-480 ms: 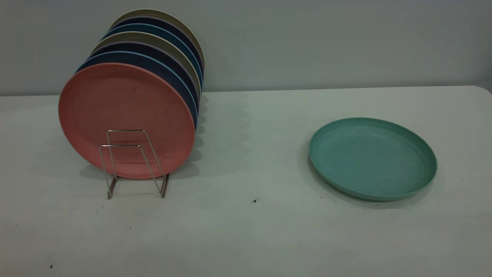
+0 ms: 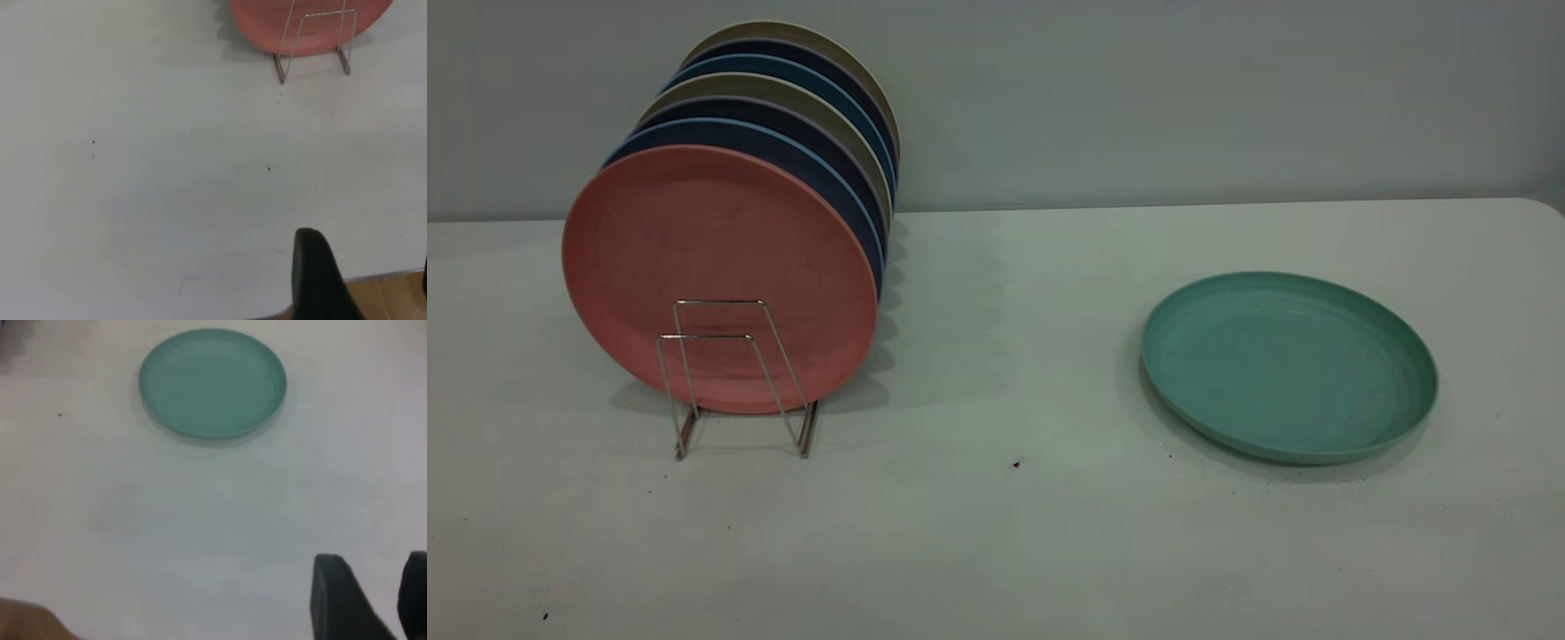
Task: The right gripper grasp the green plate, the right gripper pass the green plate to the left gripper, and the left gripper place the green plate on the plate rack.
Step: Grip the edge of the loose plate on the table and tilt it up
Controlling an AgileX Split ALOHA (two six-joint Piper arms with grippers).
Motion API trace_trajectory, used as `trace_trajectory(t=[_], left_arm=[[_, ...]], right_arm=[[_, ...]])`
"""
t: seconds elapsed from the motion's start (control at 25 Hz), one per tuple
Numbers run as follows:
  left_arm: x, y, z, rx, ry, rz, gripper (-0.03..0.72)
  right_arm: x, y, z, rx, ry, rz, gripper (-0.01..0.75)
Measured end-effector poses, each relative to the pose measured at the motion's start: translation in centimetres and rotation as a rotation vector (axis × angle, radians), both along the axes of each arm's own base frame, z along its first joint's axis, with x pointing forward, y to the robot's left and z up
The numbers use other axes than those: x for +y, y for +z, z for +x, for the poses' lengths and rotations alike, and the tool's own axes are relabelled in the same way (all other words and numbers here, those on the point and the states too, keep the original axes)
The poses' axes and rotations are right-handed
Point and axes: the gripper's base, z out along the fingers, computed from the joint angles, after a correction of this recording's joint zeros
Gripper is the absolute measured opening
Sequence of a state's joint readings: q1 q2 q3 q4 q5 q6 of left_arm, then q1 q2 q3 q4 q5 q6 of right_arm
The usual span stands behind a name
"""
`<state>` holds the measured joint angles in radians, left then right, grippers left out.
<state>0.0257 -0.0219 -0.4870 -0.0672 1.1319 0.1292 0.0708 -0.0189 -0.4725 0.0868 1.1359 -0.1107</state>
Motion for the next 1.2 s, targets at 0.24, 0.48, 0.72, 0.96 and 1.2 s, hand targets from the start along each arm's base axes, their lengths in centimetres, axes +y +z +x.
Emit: trace_trajectory(t=[0.24, 0.48, 0.72, 0.96, 1.2], left_arm=[[0.00, 0.00, 0.00, 0.000, 0.001, -0.001, 0.414], [0.00, 0.00, 0.00, 0.000, 0.001, -0.001, 0.414], [0.00, 0.00, 0.00, 0.000, 0.001, -0.001, 0.414], [-0.01, 0.00, 0.00, 0.000, 0.000, -0.002, 0.414], [-0.15, 0.09, 0.02, -0.004, 0.007, -0.035, 0.414]], right_arm=[[0.00, 0.00, 0.00, 0.000, 0.000, 0.000, 0.239], [0.00, 0.00, 0.00, 0.000, 0.000, 0.000, 0.239], [0.00, 0.00, 0.00, 0.000, 0.000, 0.000, 0.239], [0.00, 0.00, 0.00, 0.000, 0.000, 0.000, 0.239], [-0.05, 0.44, -0.03, -0.026, -0.005, 0.001, 0.239]])
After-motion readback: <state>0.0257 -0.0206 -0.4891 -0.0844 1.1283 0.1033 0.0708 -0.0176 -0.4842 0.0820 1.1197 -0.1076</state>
